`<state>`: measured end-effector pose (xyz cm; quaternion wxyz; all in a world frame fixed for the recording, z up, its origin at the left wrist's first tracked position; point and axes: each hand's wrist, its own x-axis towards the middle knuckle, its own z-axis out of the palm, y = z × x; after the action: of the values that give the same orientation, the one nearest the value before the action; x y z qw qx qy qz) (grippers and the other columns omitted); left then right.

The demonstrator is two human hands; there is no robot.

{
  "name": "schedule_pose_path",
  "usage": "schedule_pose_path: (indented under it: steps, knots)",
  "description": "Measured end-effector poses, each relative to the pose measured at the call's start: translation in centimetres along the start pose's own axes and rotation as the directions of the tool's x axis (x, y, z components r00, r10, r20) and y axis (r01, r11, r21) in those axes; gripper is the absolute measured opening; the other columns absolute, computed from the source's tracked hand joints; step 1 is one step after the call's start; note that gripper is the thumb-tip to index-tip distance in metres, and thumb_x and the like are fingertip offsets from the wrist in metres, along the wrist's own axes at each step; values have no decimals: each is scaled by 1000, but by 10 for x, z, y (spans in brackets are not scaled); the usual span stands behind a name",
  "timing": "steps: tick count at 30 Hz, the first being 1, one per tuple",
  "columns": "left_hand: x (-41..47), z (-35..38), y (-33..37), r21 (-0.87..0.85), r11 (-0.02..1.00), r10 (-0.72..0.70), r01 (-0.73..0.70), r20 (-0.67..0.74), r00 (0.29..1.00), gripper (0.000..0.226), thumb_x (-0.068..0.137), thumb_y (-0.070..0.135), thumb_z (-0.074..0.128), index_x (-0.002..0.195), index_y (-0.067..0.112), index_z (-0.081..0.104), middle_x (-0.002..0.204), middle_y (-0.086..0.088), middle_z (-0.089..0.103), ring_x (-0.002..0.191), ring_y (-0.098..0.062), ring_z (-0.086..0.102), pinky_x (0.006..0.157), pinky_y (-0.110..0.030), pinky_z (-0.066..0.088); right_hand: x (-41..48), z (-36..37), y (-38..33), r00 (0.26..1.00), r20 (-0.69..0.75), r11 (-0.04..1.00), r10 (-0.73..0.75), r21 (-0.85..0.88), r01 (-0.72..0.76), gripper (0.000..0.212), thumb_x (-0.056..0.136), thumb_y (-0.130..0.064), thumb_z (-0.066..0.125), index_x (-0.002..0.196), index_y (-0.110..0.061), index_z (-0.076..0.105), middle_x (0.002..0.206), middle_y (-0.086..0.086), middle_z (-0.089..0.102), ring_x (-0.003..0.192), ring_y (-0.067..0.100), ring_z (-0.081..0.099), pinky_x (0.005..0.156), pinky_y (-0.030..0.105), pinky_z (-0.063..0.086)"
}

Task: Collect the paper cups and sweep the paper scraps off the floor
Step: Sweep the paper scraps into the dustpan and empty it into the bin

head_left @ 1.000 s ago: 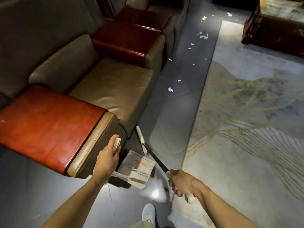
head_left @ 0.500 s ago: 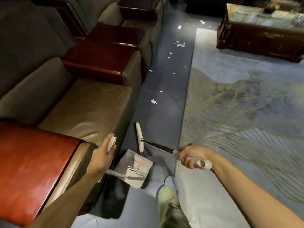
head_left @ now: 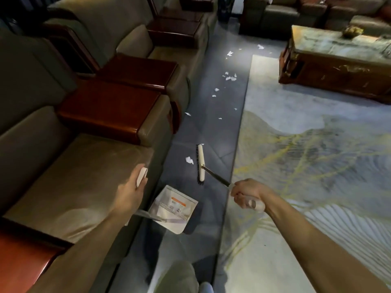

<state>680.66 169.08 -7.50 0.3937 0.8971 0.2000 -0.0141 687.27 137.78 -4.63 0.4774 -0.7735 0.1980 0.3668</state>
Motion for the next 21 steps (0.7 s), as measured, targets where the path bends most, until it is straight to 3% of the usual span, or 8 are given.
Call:
schedule_pose_path:
  steps: [3,6,9,11,14,16,18,21]
  knots:
    - [49,13,18,-39,999,-8,9,16,1000,40,99,38,41,136,50,30,106,-6,60,88,-32,63,81,-51,54,44,-19,-29,1000,-7,998,21,56,-20,27,86,1,51,61,-8,49,41,5,41,36,16,40,38,21,30]
    - [106,28,27,-18,1000,12,-11,38,999,41,98,35,44,137,40,36,107,-9,63,95,-33,64,87,-46,52,86,-31,-52,998,-11,986,60,156,-57,26,90,5,44,67,-7,47,42,4,40,29,13,37,32,14,29]
    - [151,42,40,24,997,67,-69,77,995,45,99,35,42,143,31,36,127,1,57,116,-21,56,98,-30,38,123,-42,-72,999,-17,981,49,191,-45,23,90,11,38,77,-6,46,41,3,38,27,11,36,30,14,28]
    - [181,49,46,20,999,44,-47,104,994,48,99,33,43,145,33,32,137,3,51,124,-20,50,103,-28,34,143,-48,-84,999,-16,975,48,216,-44,22,90,13,36,83,-7,44,43,2,36,27,10,33,30,13,26]
    - [217,55,57,65,998,-21,16,63,998,47,97,32,48,143,36,36,130,-11,58,113,-32,59,99,-38,44,169,-60,-104,999,-15,993,34,111,-33,18,90,11,37,89,-5,46,50,5,37,29,13,34,31,16,26]
    - [237,59,64,91,995,-55,49,69,996,45,97,36,47,141,41,35,118,-17,63,101,-34,62,91,-39,49,188,-72,-121,999,-41,1000,23,2,-23,21,92,9,37,108,8,50,55,8,39,34,16,35,33,19,27]
    - [258,62,69,106,991,-88,80,76,993,45,97,37,46,140,45,35,106,-19,65,89,-33,64,81,-40,53,215,-87,-140,998,-55,996,7,-88,-12,36,93,8,35,127,16,39,59,9,41,37,16,34,33,18,26]
    - [282,70,71,136,988,-82,69,90,993,44,97,36,46,137,48,31,97,-16,67,81,-27,66,74,-37,55,257,-107,-171,999,-52,989,-12,-146,4,36,92,9,35,127,18,40,57,7,40,33,13,33,32,14,25]
